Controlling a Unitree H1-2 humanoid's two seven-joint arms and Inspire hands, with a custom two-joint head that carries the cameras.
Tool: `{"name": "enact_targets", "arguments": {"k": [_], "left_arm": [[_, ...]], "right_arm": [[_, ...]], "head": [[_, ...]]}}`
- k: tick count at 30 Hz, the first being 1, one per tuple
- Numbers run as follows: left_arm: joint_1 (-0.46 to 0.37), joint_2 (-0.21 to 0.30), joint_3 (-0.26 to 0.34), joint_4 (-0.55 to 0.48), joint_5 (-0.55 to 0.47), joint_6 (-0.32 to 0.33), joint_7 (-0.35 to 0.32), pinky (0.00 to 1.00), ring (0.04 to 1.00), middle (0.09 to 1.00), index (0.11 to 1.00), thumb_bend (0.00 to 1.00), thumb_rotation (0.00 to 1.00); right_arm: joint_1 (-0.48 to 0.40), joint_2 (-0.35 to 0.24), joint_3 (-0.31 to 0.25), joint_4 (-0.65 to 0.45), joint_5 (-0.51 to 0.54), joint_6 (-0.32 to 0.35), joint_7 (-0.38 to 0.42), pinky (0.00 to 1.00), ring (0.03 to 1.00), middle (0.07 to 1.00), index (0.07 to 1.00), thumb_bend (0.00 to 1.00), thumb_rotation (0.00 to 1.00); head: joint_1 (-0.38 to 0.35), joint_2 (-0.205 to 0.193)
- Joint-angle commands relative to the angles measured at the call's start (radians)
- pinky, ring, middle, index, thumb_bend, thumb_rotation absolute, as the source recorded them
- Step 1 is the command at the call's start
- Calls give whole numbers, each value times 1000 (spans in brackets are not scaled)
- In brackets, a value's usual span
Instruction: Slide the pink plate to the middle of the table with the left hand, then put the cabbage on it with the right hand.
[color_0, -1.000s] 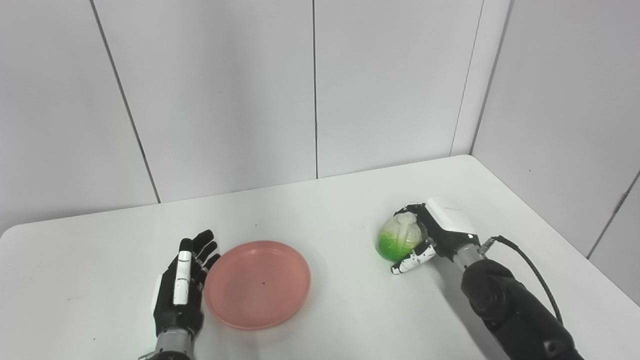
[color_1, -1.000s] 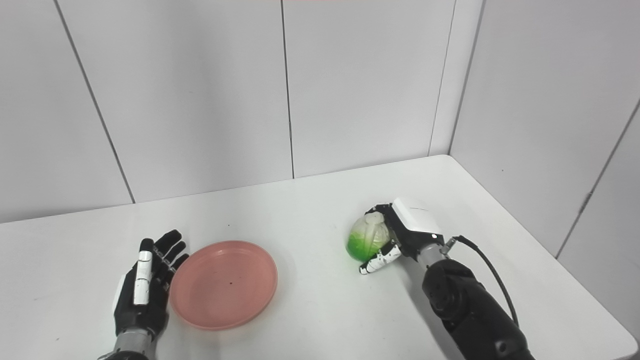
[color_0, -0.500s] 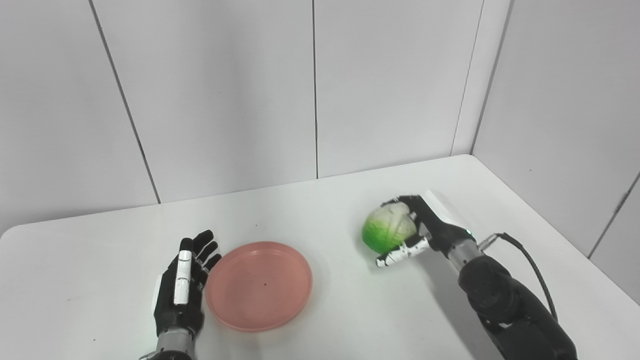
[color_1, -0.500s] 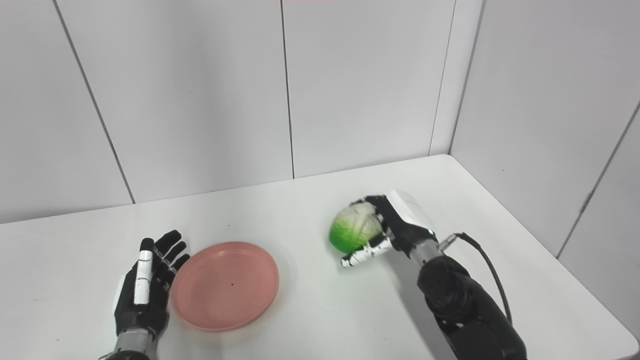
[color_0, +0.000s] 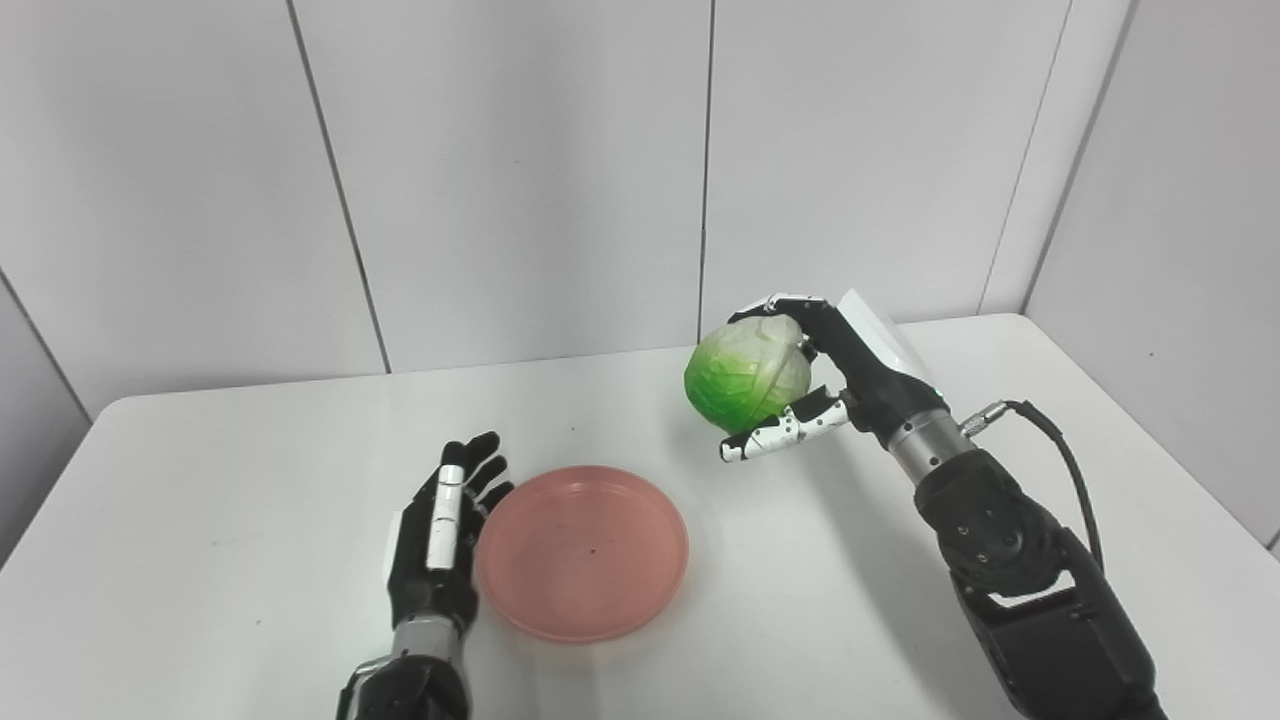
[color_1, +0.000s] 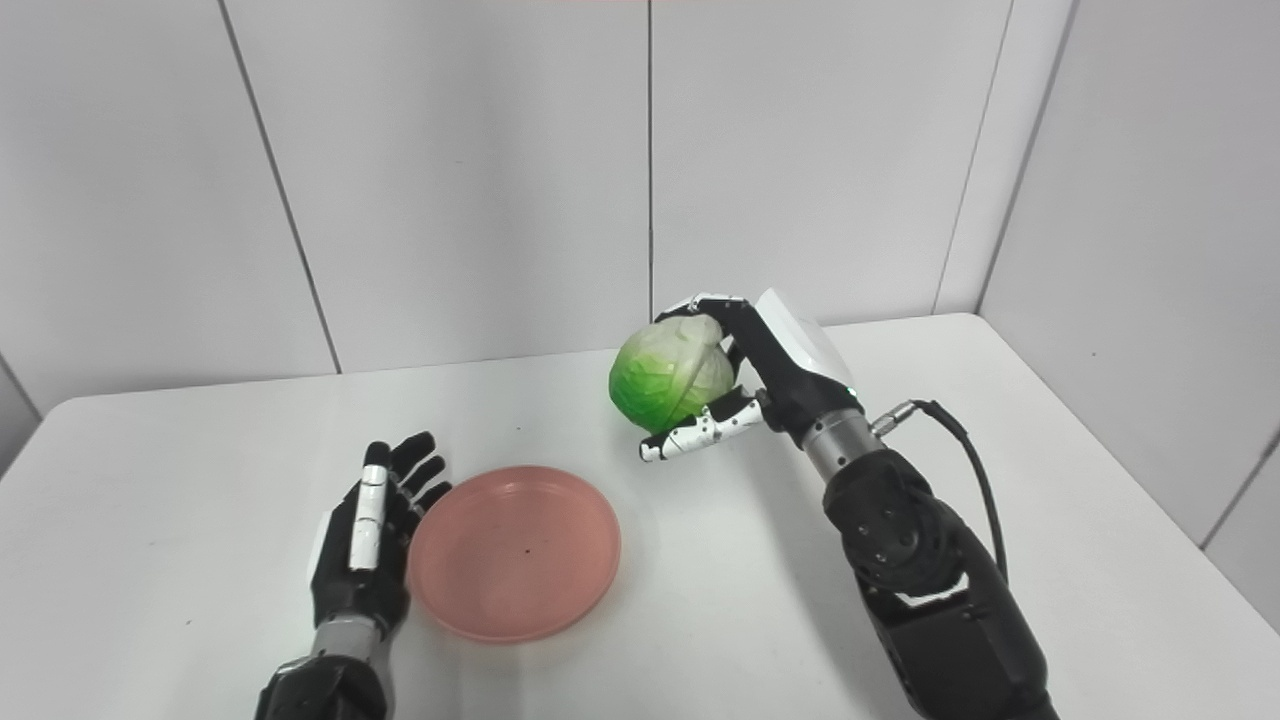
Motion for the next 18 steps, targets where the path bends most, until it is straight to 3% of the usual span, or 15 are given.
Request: {"name": "enact_targets", "arguments": {"k": [1, 10, 18], "left_arm": [[18, -27, -12, 16, 14, 36, 23, 825, 860, 855, 658, 783, 797], [15, -63, -13, 22, 22, 18, 37, 835, 880, 887, 652, 809, 773], [27, -61, -17, 6, 44, 13, 50, 789, 868, 880, 660, 796, 794]], "right_arm": [[-73, 12, 1, -5, -6, -24, -19, 294, 384, 558, 489, 525, 141], [-107, 91, 38, 78, 14, -87, -34, 306, 404, 569, 490, 524, 138], [-115, 129, 101, 157, -25, -130, -55, 348, 429, 548, 489, 524, 133]], "head": [[11, 0], [123, 7], [135, 11]]}}
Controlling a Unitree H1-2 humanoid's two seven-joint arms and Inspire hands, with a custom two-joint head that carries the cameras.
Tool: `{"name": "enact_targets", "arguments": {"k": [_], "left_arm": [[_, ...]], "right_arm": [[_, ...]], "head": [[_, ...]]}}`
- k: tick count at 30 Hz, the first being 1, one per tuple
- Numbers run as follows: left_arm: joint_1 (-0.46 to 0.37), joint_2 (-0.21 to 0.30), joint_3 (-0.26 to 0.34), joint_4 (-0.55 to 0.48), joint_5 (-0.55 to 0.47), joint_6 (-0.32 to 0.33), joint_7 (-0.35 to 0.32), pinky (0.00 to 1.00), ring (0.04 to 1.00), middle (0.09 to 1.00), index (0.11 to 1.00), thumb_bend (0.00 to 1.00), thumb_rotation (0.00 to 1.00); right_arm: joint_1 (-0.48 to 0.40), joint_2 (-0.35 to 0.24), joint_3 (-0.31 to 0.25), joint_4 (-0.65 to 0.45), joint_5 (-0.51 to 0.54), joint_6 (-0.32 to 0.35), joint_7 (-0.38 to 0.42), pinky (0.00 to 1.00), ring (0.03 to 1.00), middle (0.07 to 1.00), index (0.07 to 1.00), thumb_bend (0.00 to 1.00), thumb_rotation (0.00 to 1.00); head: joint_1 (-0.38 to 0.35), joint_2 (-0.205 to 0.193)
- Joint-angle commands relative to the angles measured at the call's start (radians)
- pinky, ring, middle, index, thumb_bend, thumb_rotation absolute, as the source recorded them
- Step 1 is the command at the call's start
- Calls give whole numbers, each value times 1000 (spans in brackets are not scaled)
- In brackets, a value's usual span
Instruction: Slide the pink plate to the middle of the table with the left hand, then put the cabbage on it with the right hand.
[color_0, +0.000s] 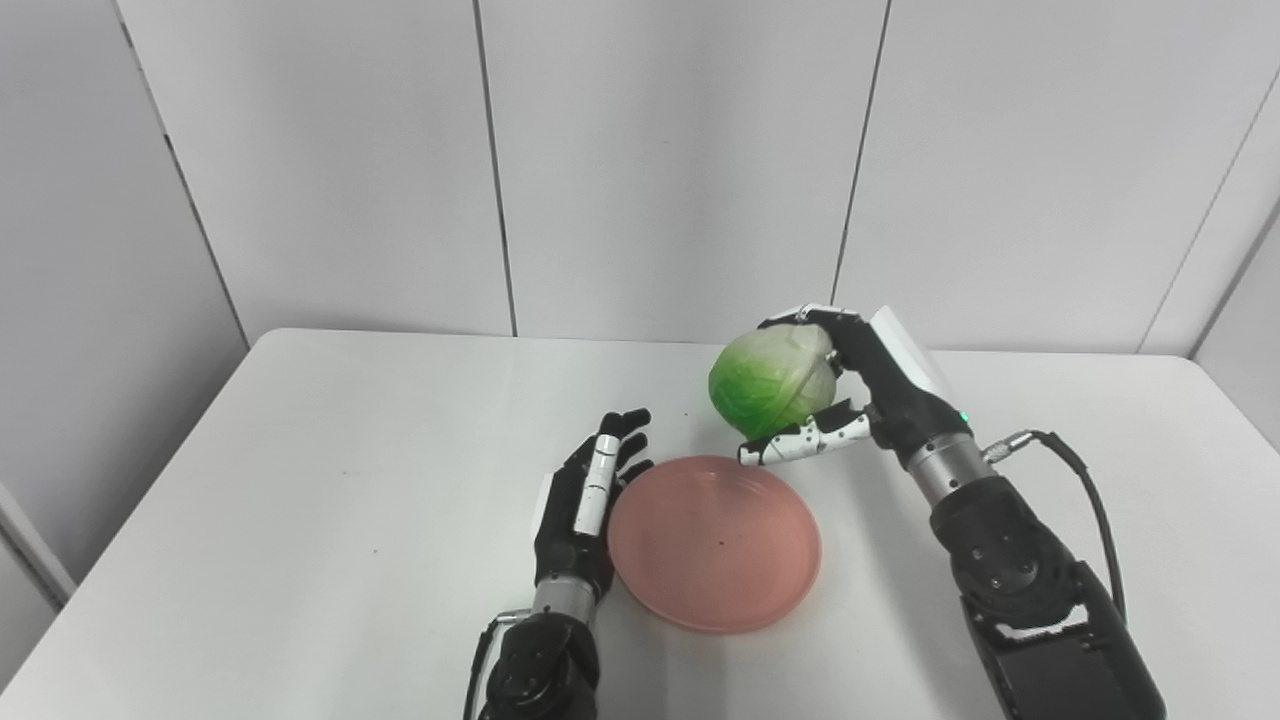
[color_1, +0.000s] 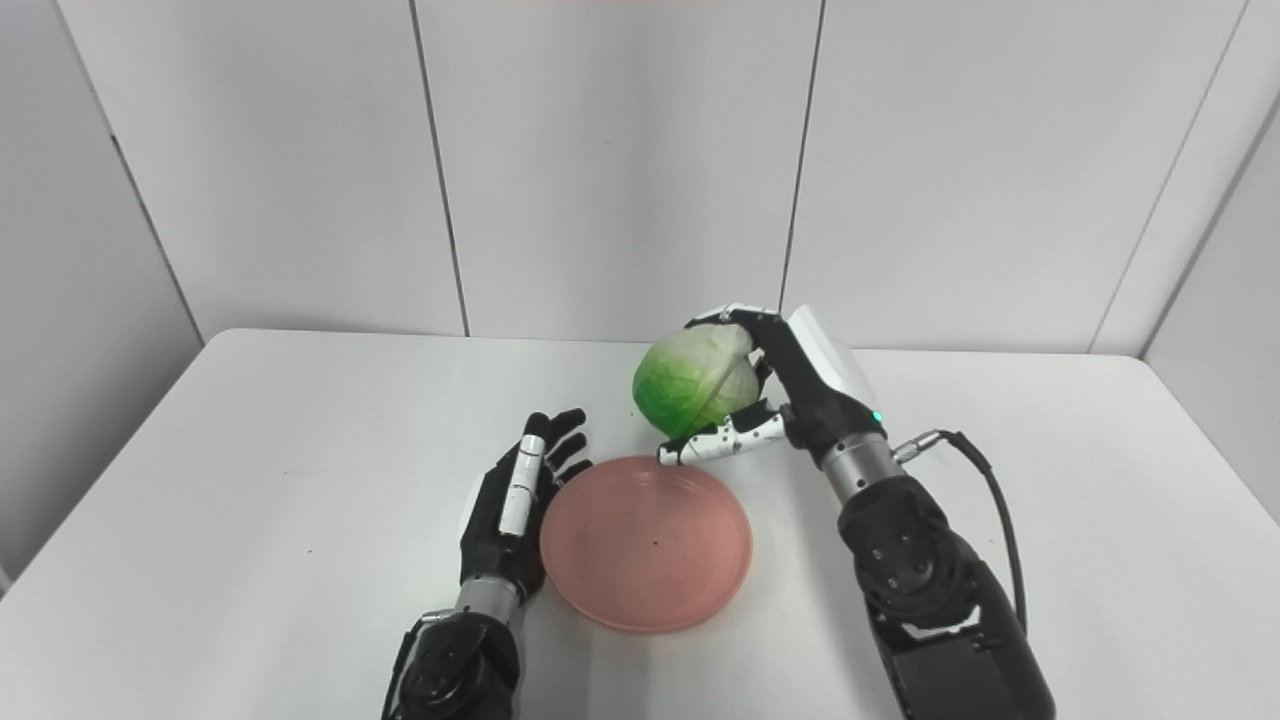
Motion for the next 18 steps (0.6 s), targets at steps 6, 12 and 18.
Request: {"name": "enact_targets", "arguments": {"k": [6, 12, 18], "left_arm": [[28, -11, 9, -11, -7, 30, 18, 795, 869, 882, 653, 784, 787], [31, -4, 9, -18, -5, 39, 15, 776, 862, 876, 657, 779, 793], [31, -3, 7, -22, -1, 41, 14, 775, 861, 875, 651, 780, 786]], "right_arm": [[-39, 12, 41, 16, -36, -65, -16, 305, 400, 558, 491, 524, 135], [-7, 16, 60, 53, -33, -101, -26, 292, 390, 569, 490, 523, 134], [12, 14, 92, 108, -81, -146, -48, 285, 386, 570, 490, 524, 136]], "head": [[-5, 3], [-14, 6], [-21, 11]]}}
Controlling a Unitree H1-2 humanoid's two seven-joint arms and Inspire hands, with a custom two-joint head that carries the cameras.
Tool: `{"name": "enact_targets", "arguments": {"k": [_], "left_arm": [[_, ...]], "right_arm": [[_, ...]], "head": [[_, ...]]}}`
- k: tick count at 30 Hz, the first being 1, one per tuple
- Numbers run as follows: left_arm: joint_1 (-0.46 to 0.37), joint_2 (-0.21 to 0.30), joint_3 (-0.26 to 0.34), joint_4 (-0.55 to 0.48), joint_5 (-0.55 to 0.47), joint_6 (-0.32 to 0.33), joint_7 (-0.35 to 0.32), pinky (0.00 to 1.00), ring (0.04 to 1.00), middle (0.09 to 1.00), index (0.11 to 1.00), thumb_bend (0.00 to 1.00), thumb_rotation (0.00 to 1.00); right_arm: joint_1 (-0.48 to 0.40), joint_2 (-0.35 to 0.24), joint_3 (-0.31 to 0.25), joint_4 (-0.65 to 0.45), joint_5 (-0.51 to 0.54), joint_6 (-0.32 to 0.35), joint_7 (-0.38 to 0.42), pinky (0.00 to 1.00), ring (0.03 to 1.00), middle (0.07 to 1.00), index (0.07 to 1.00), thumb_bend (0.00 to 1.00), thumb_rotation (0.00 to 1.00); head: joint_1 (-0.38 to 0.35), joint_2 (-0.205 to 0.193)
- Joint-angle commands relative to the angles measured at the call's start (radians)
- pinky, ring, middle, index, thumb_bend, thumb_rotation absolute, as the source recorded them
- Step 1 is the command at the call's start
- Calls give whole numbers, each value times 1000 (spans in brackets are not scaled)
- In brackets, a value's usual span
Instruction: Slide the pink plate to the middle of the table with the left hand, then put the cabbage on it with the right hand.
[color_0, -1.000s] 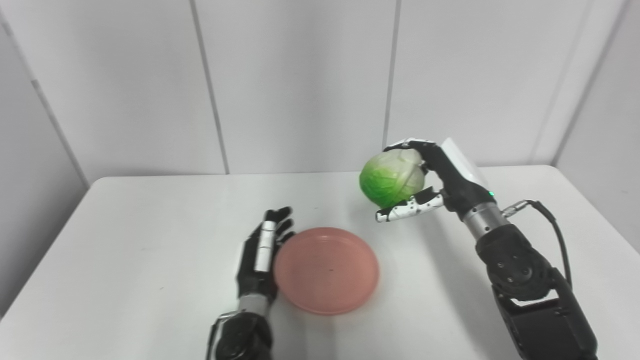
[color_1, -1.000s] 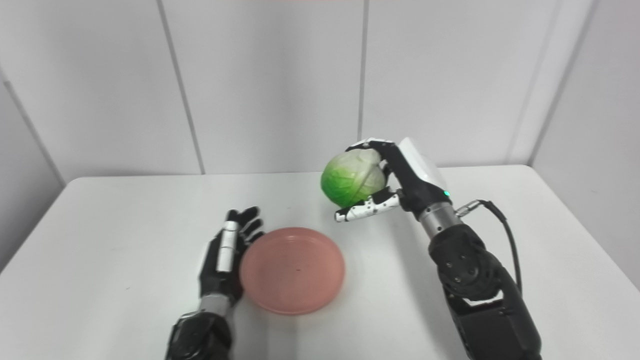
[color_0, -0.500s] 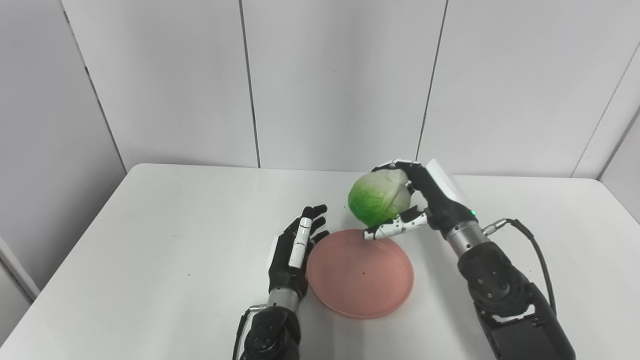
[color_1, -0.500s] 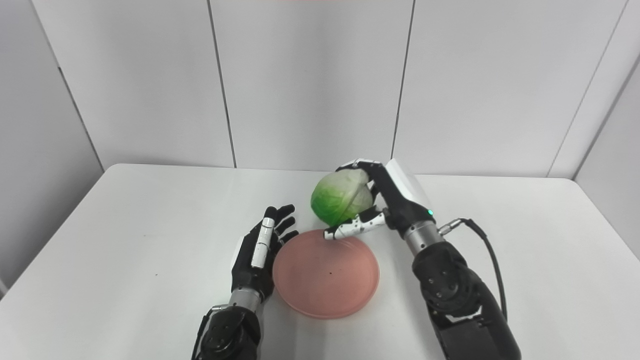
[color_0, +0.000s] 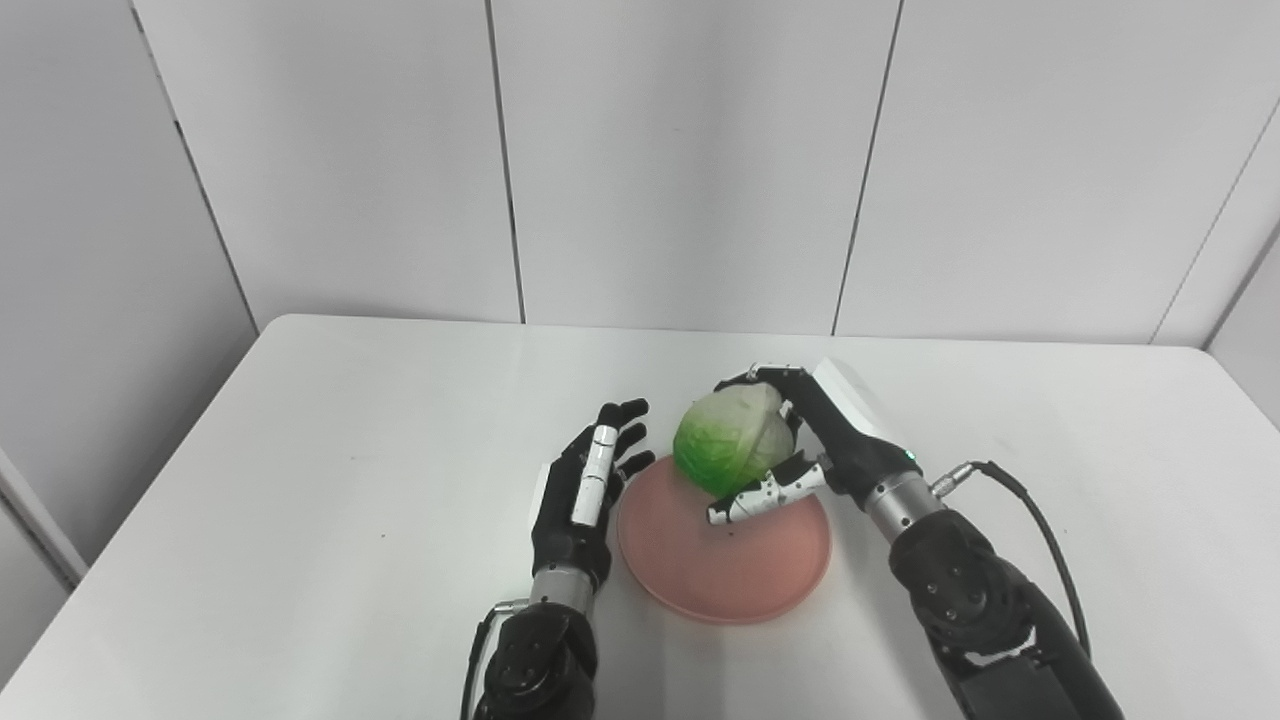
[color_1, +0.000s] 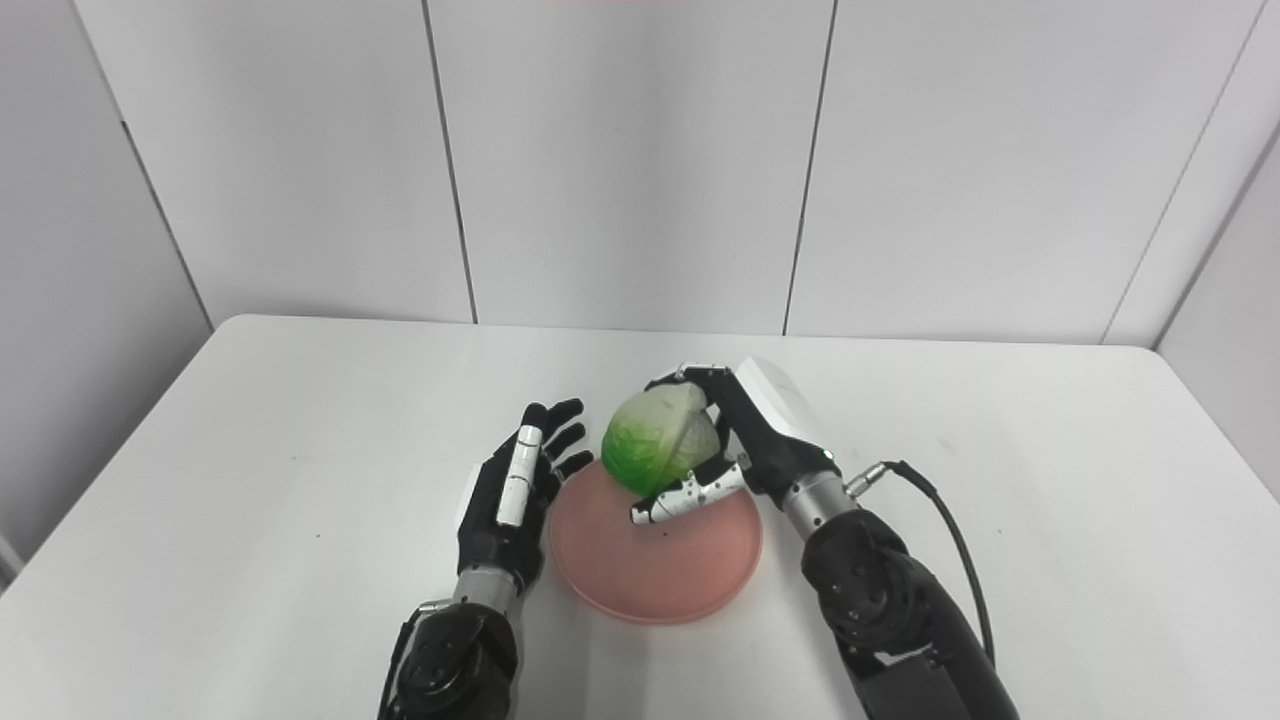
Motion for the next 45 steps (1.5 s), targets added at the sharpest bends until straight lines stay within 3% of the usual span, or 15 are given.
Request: {"name": "enact_targets", "arguments": {"k": [1, 5, 15, 17, 18, 19, 20, 22, 24, 26, 28, 34, 41, 44, 45], "left_arm": [[14, -5, -1, 5, -1, 36, 13, 778, 859, 875, 652, 778, 786], [11, -3, -5, 4, 7, 41, 16, 786, 856, 878, 651, 775, 790], [13, -5, -9, -1, 11, 49, 13, 814, 874, 886, 683, 743, 799], [13, -7, -8, 3, 9, 43, 12, 801, 872, 884, 679, 742, 790], [13, -8, -7, 5, 8, 40, 13, 798, 871, 883, 678, 742, 788], [12, -8, -7, 7, 8, 39, 14, 782, 864, 881, 670, 741, 783], [11, -10, -5, 8, 5, 35, 14, 781, 864, 881, 670, 741, 783], [10, -12, -1, 9, -2, 33, 14, 786, 862, 881, 659, 740, 766], [11, -11, -2, 9, 1, 30, 14, 779, 861, 880, 659, 741, 768], [12, -9, -3, 8, 2, 29, 13, 770, 858, 879, 659, 737, 772], [14, -8, -3, 5, 3, 31, 14, 766, 857, 877, 657, 737, 776], [15, -7, 0, 3, -7, 37, 7, 759, 860, 882, 660, 736, 774], [12, -6, 2, 0, -9, 43, 11, 786, 866, 880, 673, 733, 778], [4, -4, 9, 9, -9, 34, 15, 820, 868, 879, 674, 733, 778], [1, -2, 11, 12, -9, 27, 15, 832, 872, 880, 684, 733, 783]], "right_arm": [[-29, 3, 8, -6, -24, -74, -45, 280, 377, 547, 490, 524, 135], [-19, 3, 27, 26, -61, -96, -66, 281, 375, 530, 491, 524, 135], [6, -16, 79, 70, -155, -133, -106, 291, 404, 598, 496, 523, 140], [9, -19, 79, 69, -158, -137, -105, 331, 466, 659, 634, 841, 170], [9, -20, 78, 70, -153, -142, -103, 341, 480, 672, 655, 885, 178], [9, -21, 76, 71, -149, -147, -102, 418, 573, 725, 701, 976, 270], [8, -24, 76, 74, -145, -156, -100, 422, 578, 727, 703, 981, 275], [6, -32, 78, 71, -143, -161, -90, 578, 717, 795, 757, 996, 405], [7, -38, 78, 59, -146, -154, -77, 864, 849, 863, 806, 1000, 473], [6, -44, 83, 53, -157, -160, -77, 978, 936, 913, 839, 1000, 514], [4, -51, 85, 42, -161, -155, -67, 997, 985, 953, 868, 1000, 554], [0, -61, 75, 9, -146, -137, -26, 1000, 1000, 998, 909, 1000, 603], [7, -59, 11, -47, -78, -144, -26, 1000, 1000, 999, 918, 1000, 602], [12, -56, -26, -62, -55, -169, -52, 1000, 993, 978, 907, 1000, 662], [15, -53, -40, -65, -45, -175, -66, 953, 968, 965, 900, 1000, 711]], "head": [[-3, 1], [-6, 2], [-10, 3], [-11, 2], [-10, 2], [-10, 2], [-11, 3], [-11, 3], [-12, 1], [-13, 1], [-16, 2], [-20, 1], [-29, 0], [-32, 0], [-32, 0]]}}
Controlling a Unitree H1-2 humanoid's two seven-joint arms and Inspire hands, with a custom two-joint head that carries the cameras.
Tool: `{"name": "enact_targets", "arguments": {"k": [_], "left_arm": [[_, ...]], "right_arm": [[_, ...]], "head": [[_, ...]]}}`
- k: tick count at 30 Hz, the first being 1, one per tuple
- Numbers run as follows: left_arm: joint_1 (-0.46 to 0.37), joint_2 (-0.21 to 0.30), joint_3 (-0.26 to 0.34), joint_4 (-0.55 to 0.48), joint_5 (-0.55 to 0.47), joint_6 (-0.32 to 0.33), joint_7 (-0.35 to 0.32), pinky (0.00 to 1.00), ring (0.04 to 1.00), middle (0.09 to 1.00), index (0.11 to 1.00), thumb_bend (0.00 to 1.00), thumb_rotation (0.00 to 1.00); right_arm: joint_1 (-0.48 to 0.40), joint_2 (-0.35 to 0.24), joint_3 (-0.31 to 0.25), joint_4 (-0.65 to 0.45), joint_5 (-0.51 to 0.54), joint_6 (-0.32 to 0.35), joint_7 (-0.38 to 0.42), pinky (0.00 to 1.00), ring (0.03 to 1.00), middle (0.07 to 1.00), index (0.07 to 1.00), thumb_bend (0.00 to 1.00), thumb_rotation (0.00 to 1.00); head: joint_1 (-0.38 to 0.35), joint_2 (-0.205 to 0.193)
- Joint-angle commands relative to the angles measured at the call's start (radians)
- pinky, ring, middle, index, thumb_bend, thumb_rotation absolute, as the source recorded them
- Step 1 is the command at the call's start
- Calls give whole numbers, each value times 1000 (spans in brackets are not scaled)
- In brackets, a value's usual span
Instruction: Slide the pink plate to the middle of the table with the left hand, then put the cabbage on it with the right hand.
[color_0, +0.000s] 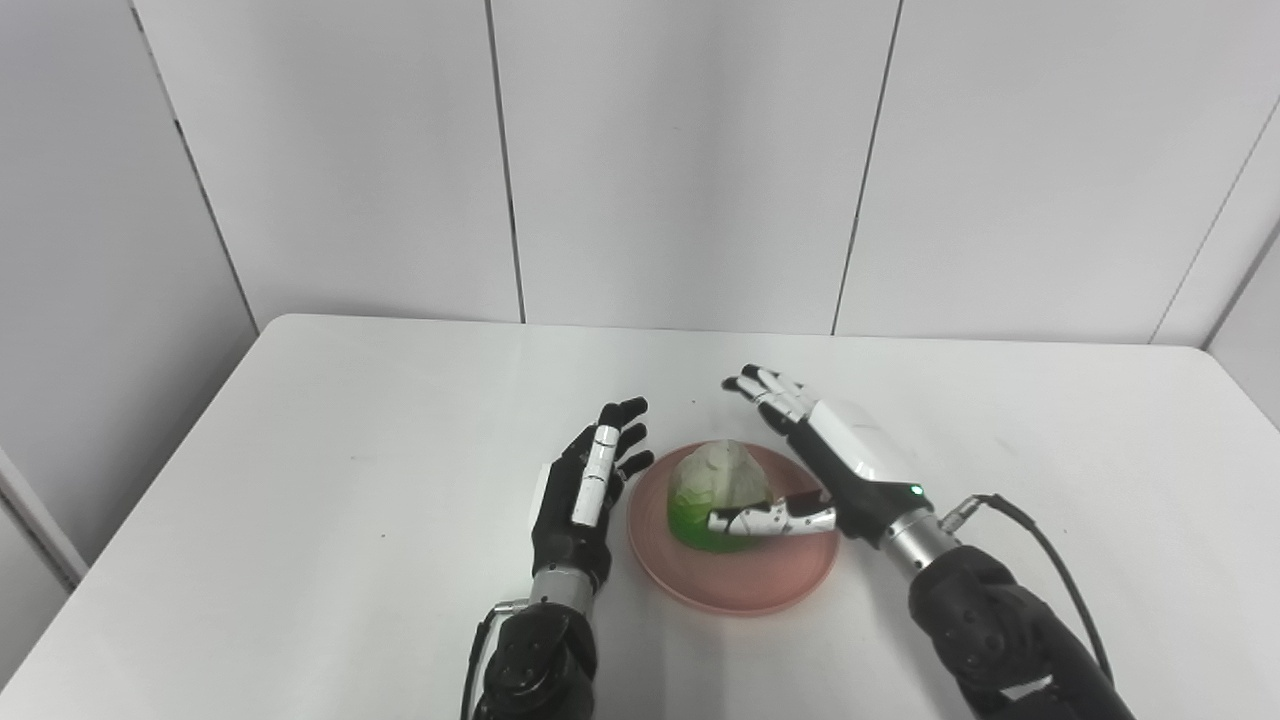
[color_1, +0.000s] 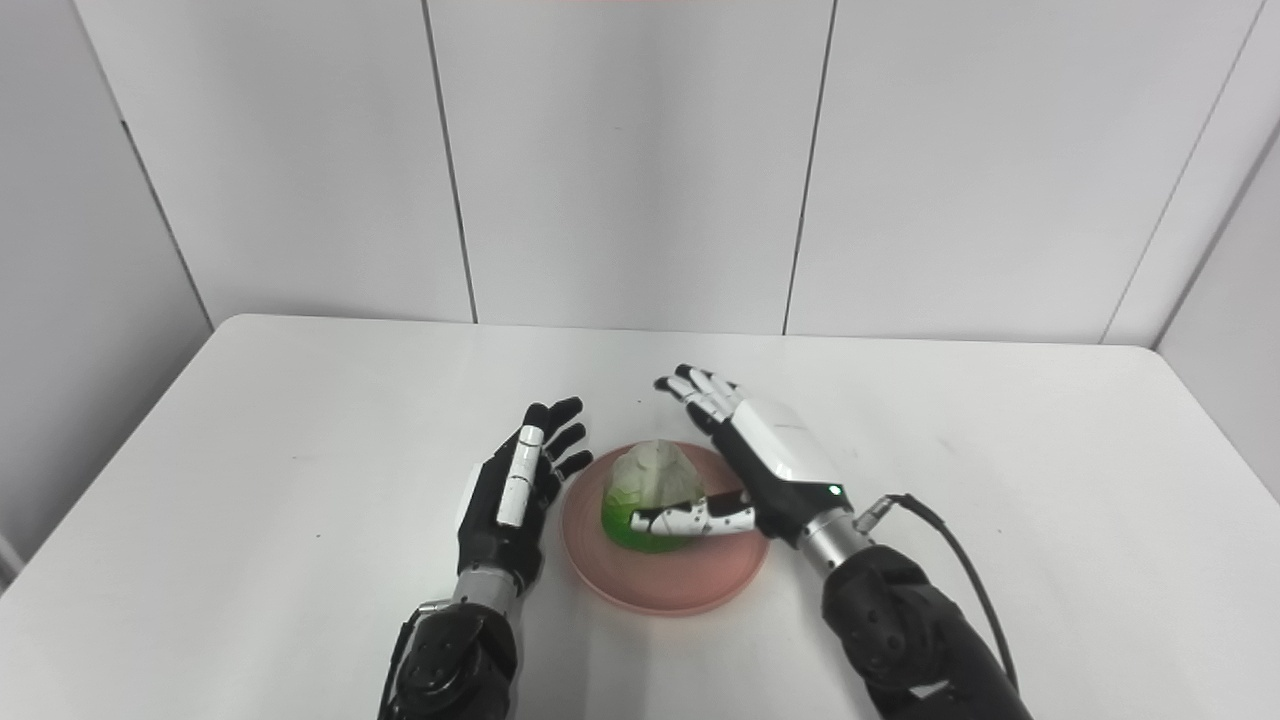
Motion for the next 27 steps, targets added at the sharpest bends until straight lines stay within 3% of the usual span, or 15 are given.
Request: {"name": "enact_targets", "arguments": {"k": [1, 2, 3, 4, 8, 11, 16, 19, 22, 27], "left_arm": [[0, -2, 6, 15, -6, 17, 17, 834, 872, 880, 686, 733, 783], [-3, 1, 7, 17, 0, 8, 20, 839, 874, 880, 690, 732, 785], [-5, 2, 8, 18, 3, 2, 22, 845, 878, 873, 692, 719, 785], [-7, 6, 6, 21, 20, -10, 32, 847, 879, 871, 693, 715, 785], [-11, 20, -8, 29, 91, -47, 71, 793, 869, 865, 758, 724, 831], [-17, 20, -10, 42, 138, -93, 111, 806, 882, 901, 804, 769, 828], [-25, 41, -39, 76, 282, -178, 210, 868, 890, 919, 872, 797, 845], [-32, 54, -50, 99, 305, -217, 235, 835, 893, 899, 906, 801, 848], [-34, 64, -54, 95, 311, -200, 237, 829, 897, 901, 909, 798, 856], [-45, 76, -50, 91, 290, -159, 216, 877, 925, 923, 918, 817, 881]], "right_arm": [[-26, 4, -33, -36, 24, -54, -48, 943, 963, 963, 899, 1000, 720], [-23, 13, -54, -28, 53, -82, -71, 922, 953, 958, 897, 1000, 737], [-21, 19, -70, -21, 74, -103, -88, 800, 907, 932, 889, 1000, 774], [-18, 29, -90, -9, 107, -127, -104, 758, 891, 923, 886, 1000, 787], [-3, 72, -154, 19, 212, -177, -142, 789, 881, 904, 893, 989, 899], [17, 122, -212, 42, 356, -196, -138, 796, 866, 894, 894, 954, 945], [49, 218, -326, 84, 598, -118, -126, 844, 854, 878, 895, 932, 972], [63, 253, -372, 109, 652, -80, -149, 896, 879, 892, 902, 912, 999], [74, 275, -397, 150, 676, -73, -161, 927, 895, 909, 925, 881, 1000], [91, 285, -384, 196, 617, -99, -197, 994, 918, 913, 928, 859, 1000]], "head": [[0, 0], [-1, 0], [-2, 0], [-3, 0], [-9, -1], [-13, -1], [-26, 2], [-36, 4], [-52, 7], [-64, 6]]}}
